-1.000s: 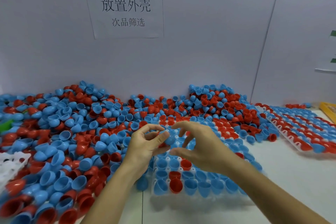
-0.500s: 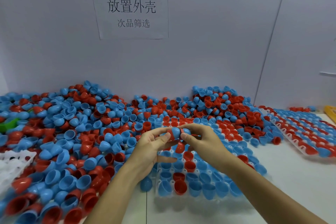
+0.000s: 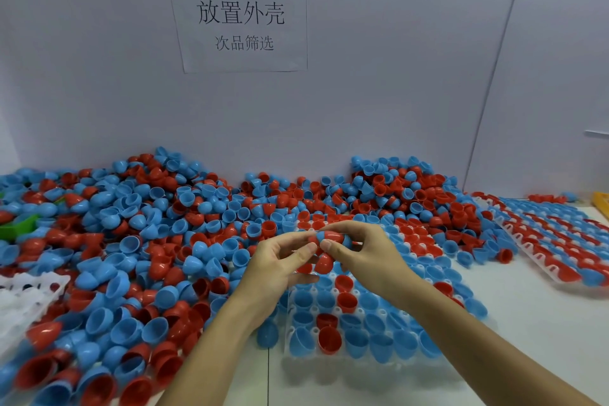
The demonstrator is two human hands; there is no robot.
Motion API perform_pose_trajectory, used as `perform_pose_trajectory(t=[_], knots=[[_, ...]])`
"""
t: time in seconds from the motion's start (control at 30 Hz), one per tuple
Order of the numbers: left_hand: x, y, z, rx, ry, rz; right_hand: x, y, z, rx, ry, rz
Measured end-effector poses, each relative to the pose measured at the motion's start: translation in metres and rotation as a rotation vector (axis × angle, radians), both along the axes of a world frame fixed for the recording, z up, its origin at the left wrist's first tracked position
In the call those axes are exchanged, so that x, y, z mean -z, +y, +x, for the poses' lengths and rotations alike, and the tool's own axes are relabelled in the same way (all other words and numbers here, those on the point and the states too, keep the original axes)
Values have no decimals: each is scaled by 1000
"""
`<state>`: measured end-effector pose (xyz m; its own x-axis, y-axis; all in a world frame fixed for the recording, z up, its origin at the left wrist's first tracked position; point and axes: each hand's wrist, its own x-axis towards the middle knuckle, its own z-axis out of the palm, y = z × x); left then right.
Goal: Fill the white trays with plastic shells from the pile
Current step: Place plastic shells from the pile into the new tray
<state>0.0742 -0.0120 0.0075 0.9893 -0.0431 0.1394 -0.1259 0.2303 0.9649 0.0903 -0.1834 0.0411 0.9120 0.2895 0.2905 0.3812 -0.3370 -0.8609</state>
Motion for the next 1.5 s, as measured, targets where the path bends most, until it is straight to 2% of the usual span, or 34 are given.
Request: perform_pose_trajectory(t=[0.2, 0.43, 0.5, 0.57, 0.6, 0.63, 0.67, 0.7, 0.73, 0.77, 0.8, 0.87, 0.97, 1.07, 1.13, 1.27, 1.5], knots=[[0, 0, 2, -8, 22, -49, 2, -2, 1, -12, 126, 135], [-2, 3, 5, -28, 103, -159, 3, -5, 3, -11, 176, 171], [-1, 9, 3, 13, 102, -21, 4, -7, 5, -3, 179, 171], [-1, 16, 2, 79, 72, 312, 4, -10, 6, 7, 179, 168], [-2, 19, 2, 62, 26, 403, 5, -12, 6, 12, 182, 169], [-4, 23, 5, -41, -26, 387, 5, -14, 6, 15, 187, 172], [-8, 30, 8, -214, -51, 212, 6, -16, 6, 14, 193, 172], [-14, 40, 9, -376, -59, -70, 7, -18, 6, 14, 196, 169], [-19, 49, 11, -445, -84, -317, 7, -20, 5, 17, 195, 169], [-21, 56, 13, -440, -94, -457, 7, -21, 5, 19, 194, 168], [-19, 57, 12, -404, -81, -468, 7, -22, 5, 21, 196, 168], [-13, 46, 9, -341, -51, -304, 6, -22, 5, 23, 194, 164], [-7, 19, 2, -185, -125, 60, 3, -18, 4, 1, 182, 145], [-3, 7, -3, 25, -153, 242, 2, -13, 2, -66, 177, 108], [-1, 4, -5, 57, -168, 283, 1, -9, 0, -106, 178, 67], [-3, 2, -6, 20, -202, 222, 1, -6, -2, -117, 201, 93], [1, 6, 0, -142, -202, 216, 1, -2, -3, -177, 356, 286]])
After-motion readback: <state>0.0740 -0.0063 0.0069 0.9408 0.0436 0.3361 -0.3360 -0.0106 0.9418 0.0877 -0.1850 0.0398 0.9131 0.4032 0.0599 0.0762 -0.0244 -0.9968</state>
